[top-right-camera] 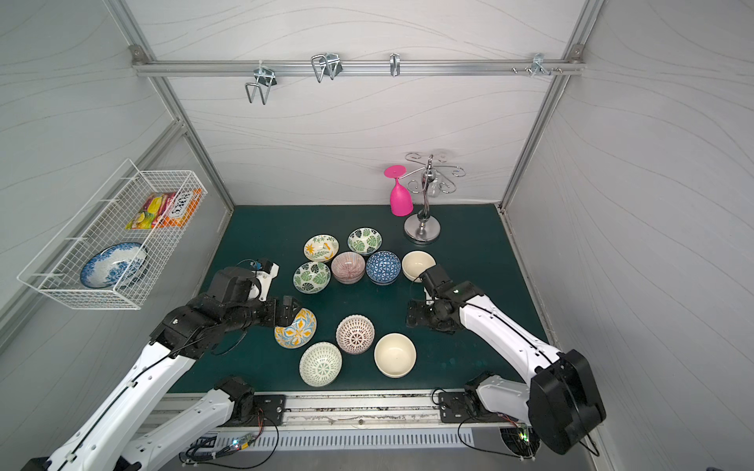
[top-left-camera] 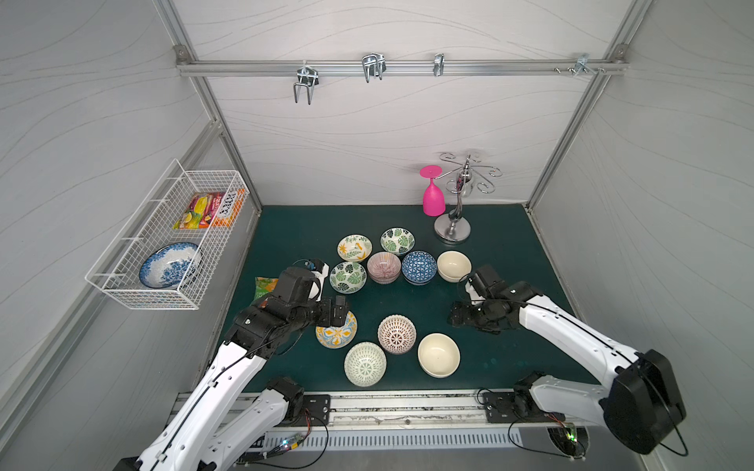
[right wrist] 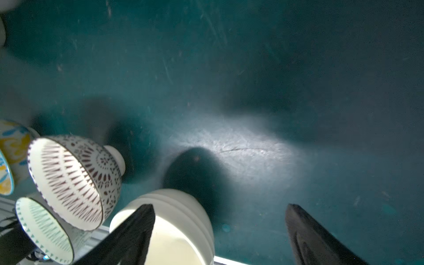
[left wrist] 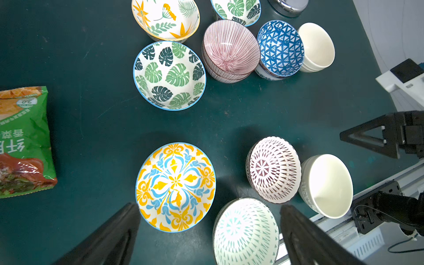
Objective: Stack the bowls
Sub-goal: Pick up the bowl from the center of the board.
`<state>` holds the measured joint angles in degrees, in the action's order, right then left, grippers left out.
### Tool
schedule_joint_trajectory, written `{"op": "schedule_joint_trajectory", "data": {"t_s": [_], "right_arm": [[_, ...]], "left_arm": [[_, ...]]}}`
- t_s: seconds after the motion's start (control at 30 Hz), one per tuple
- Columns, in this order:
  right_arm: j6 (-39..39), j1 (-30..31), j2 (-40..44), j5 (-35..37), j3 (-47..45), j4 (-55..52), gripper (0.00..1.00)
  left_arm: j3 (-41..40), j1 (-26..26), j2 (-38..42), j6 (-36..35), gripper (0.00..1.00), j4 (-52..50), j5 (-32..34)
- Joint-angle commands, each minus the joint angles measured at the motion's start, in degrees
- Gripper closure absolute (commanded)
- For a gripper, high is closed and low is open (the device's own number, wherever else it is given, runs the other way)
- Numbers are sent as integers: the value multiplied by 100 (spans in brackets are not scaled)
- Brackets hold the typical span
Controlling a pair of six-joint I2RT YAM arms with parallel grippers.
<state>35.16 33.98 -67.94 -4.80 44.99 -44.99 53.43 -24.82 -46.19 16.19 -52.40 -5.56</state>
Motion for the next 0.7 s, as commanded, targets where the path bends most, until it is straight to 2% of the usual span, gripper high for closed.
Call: {"op": "schedule_joint_trajectory", "data": {"t_s": [0.0, 0.2, 0.37, 0.5, 0.67], "right_arm": [[300, 294, 56, -79, -55, -5, 14], [103, 572, -172, -653, -230, 218, 38], [17, 809, -358, -371, -219, 92, 54], [18, 853, -418, -202, -228, 46, 59], [0, 906, -436, -49, -211, 5, 60]], "left_arm": [[27, -30, -67, -98, 0, 218, -155], [18, -31, -57, -98, 0, 230, -138], [18, -32, -61, -98, 0, 218, -128], [18, -33, -55, -96, 0, 214, -110], [18, -41, -49, -98, 0, 209, -96]]}}
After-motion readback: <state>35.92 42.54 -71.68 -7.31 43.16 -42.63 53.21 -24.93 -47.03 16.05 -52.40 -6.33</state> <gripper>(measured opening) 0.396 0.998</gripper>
